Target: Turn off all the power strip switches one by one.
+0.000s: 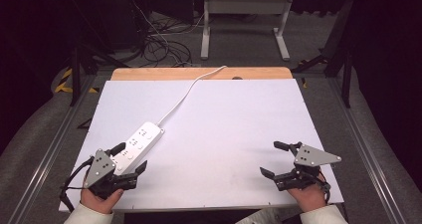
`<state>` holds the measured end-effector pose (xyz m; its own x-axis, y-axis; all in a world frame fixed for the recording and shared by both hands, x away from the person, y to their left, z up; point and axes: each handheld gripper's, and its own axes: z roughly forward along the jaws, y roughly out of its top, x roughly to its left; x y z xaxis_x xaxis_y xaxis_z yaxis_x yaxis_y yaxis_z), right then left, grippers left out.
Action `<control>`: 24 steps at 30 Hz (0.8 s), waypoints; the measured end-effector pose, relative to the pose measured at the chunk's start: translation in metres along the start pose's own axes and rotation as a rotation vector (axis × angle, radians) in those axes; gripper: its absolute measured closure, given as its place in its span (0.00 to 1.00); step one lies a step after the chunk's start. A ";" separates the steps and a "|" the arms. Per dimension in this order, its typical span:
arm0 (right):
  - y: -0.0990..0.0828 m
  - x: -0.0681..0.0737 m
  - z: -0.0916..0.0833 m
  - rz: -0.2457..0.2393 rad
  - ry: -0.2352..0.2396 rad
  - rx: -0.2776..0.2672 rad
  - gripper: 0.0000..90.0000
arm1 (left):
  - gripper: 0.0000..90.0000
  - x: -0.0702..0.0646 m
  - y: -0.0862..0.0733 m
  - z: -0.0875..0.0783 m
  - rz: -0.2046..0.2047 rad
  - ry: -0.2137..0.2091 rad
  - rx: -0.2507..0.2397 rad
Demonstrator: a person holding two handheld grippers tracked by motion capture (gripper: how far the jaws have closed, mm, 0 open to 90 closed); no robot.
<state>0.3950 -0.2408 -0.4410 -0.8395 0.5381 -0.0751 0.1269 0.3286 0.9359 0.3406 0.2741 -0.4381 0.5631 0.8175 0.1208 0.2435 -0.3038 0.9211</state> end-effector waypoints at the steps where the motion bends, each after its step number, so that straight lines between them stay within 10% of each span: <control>1: 0.000 0.000 0.000 0.000 0.001 0.000 0.09 | 0.18 0.000 0.000 0.000 -0.003 -0.004 -0.001; 17: 0.000 0.001 0.002 0.003 0.007 0.008 0.09 | 0.37 0.003 0.009 -0.007 0.015 -0.018 0.037; 24: 0.000 0.001 0.002 0.002 0.012 0.013 0.09 | 0.78 0.014 0.021 -0.016 -0.019 -0.042 0.076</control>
<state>0.3955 -0.2385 -0.4422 -0.8453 0.5298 -0.0692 0.1352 0.3374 0.9316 0.3412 0.2870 -0.4114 0.5903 0.8026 0.0864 0.3124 -0.3258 0.8923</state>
